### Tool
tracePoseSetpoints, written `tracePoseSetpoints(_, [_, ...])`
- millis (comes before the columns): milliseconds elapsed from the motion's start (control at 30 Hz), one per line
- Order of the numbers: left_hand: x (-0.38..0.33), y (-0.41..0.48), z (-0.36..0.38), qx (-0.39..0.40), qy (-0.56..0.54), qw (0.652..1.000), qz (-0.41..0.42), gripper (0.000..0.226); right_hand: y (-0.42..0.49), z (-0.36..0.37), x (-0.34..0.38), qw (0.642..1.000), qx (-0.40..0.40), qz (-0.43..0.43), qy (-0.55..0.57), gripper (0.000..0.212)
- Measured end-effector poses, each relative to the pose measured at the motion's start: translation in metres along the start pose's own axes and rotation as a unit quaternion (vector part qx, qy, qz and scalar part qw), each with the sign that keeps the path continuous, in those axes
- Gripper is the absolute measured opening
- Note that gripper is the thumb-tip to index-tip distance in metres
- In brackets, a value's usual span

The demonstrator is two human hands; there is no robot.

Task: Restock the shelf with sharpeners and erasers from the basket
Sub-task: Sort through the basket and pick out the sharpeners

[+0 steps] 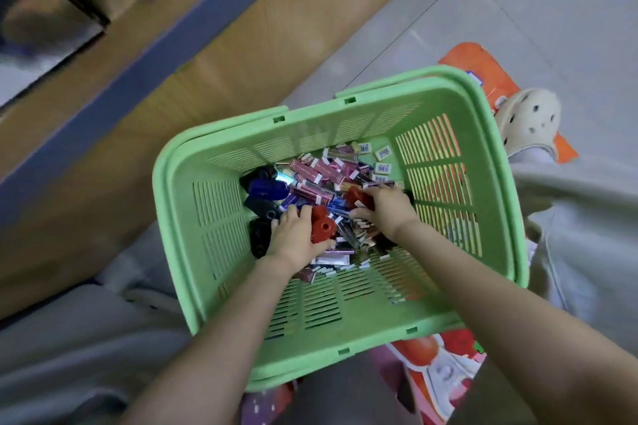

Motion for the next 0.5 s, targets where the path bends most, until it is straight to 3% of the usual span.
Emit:
tracePoseSetpoints(133, [0.002,-0.004,-0.001,-0.01,-0.046,0.999,0.015,0.066,-0.019,0.007,0.004,0.971,0.005,-0.019,0.239,0.061])
tracePoseSetpoints(200, [0.003,-0.011,-0.006,-0.016,-0.176,0.984,0.01,0.061,-0.027,0.011,0.011,0.95,-0.007,-0.021,0.313,0.051])
tracePoseSetpoints(267, [0.0,-0.023,-0.012,-0.005,-0.376,0.926,0.011,0.048,-0.036,0.013,0.03,0.932,-0.018,-0.039,0.36,0.041])
tracePoseSetpoints(367, [-0.005,-0.044,-0.019,0.002,-0.642,0.765,0.048,0.051,-0.047,0.024,0.072,0.922,-0.001,-0.12,0.367,0.041])
tracePoseSetpoints(400, [-0.003,-0.05,-0.022,-0.015,-0.678,0.733,0.048,0.054,-0.051,0.029,0.084,0.924,0.025,-0.137,0.357,0.04])
tracePoseSetpoints(500, [0.016,-0.063,-0.033,-0.101,-0.67,0.736,-0.01,0.048,-0.07,0.038,0.111,0.932,0.111,-0.173,0.297,0.057])
Point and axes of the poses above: each hand's wrist, its own y-axis towards the middle knuckle, its own z-axis out of the palm, x = y × z, the point moved 6 cm from there along y, towards the middle knuckle, and after that the axes turned 12 degrees about x, right-handed, at the moved point
